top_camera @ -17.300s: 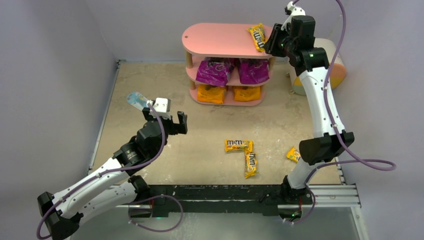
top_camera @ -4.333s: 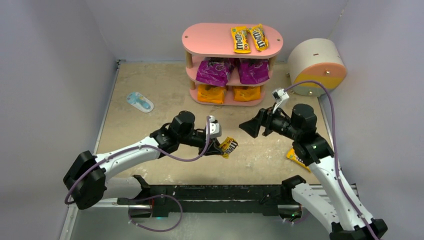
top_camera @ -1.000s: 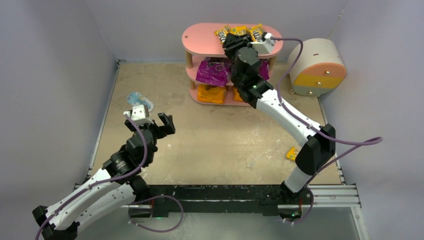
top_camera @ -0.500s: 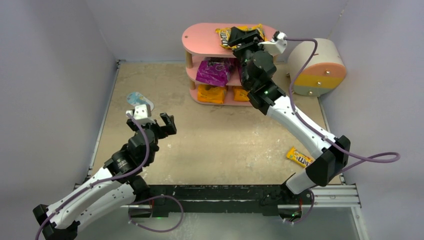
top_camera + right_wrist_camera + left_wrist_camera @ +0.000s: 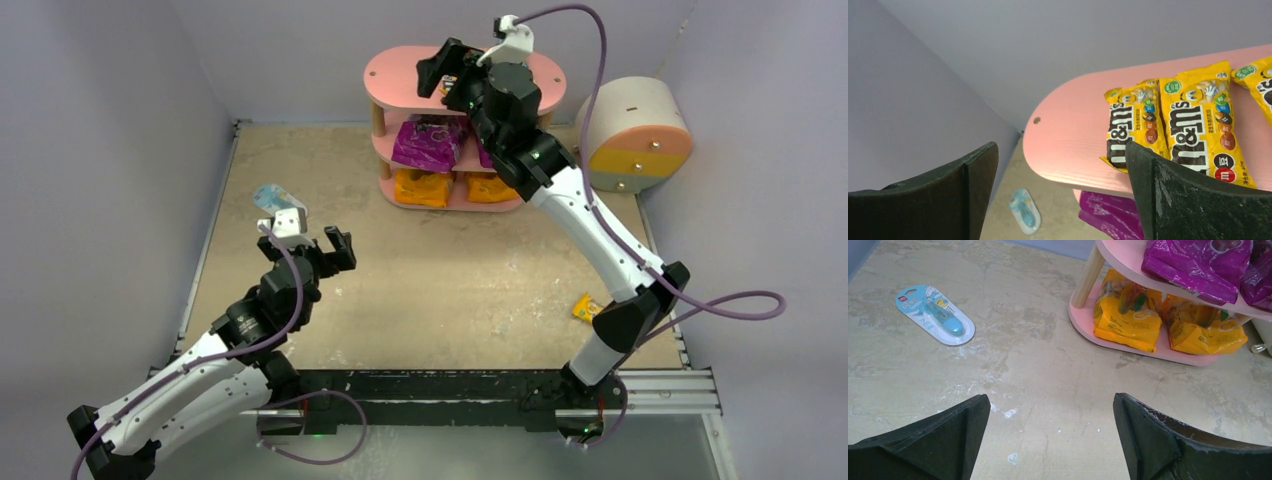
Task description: Place and organize the candy bags onto the shelf
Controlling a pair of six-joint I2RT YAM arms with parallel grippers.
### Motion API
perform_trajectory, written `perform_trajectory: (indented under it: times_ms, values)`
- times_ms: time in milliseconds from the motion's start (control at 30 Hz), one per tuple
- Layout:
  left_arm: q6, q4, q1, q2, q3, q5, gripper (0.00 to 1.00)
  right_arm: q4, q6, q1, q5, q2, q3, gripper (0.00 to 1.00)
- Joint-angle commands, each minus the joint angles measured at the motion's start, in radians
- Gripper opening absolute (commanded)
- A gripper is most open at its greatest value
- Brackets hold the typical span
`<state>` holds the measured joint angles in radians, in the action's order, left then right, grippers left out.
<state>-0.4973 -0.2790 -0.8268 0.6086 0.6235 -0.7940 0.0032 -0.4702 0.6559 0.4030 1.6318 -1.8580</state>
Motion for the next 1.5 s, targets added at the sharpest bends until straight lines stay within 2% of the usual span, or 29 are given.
perform_trajectory:
  times_ms: [0, 533, 867, 1033, 1267, 1467]
  values:
    - [-0.005, 0.008, 0.000, 0.000, 0.028, 0.007, 1.00, -0.216, 0.048, -0.038, -0.077, 0.061, -0.110, 0.98]
    - [-0.003, 0.011, 0.000, 0.006, 0.027, 0.006, 1.00, -0.231, 0.059, -0.062, -0.188, 0.110, -0.142, 0.97]
    - [-0.001, 0.014, 0.000, 0.006, 0.025, 0.010, 1.00, -0.213, 0.113, -0.062, -0.081, 0.054, -0.141, 0.98]
    - [-0.001, 0.015, 0.000, 0.014, 0.026, 0.019, 1.00, -0.194, 0.143, -0.071, -0.018, -0.007, -0.075, 0.98]
    - [0.000, 0.010, 0.000, 0.018, 0.027, 0.022, 1.00, -0.239, 0.148, -0.155, -0.034, -0.093, 0.016, 0.98]
    - [0.004, 0.021, 0.001, 0.002, 0.017, 0.031, 1.00, -0.248, 0.135, -0.229, 0.043, -0.338, 0.358, 0.98]
